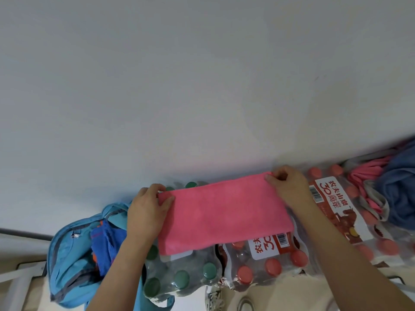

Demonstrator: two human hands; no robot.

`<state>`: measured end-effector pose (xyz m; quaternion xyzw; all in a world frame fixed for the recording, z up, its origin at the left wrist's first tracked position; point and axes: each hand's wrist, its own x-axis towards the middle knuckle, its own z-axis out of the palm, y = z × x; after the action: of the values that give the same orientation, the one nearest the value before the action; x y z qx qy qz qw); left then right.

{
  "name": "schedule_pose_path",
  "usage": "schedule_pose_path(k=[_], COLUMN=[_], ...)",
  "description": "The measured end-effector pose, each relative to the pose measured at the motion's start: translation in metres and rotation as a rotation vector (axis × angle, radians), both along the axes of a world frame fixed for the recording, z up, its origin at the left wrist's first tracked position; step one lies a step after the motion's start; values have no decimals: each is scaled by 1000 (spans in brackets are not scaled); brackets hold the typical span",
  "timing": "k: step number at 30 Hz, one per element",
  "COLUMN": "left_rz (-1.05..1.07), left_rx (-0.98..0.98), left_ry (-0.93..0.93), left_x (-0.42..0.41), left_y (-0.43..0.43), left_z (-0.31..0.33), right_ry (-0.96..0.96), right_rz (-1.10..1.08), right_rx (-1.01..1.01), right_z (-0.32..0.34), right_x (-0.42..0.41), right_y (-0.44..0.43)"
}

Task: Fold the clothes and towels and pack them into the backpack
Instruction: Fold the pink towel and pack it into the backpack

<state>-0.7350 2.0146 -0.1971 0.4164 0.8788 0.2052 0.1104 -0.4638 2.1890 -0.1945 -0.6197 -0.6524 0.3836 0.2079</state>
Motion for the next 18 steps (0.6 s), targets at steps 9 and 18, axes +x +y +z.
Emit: schedule_pose_path(k=[9,18], left_rz=[-82,-98], left_rx=[-9,158], left_ry=[-8,-532], left_x=[-6,1], left_y=[5,-18], left_z=[5,15], right_ry=[-56,-171], right_rz=[149,195], right_rx=[-134,-14], right_z=[7,18], right_x=[-3,-10], right_y=[13,13])
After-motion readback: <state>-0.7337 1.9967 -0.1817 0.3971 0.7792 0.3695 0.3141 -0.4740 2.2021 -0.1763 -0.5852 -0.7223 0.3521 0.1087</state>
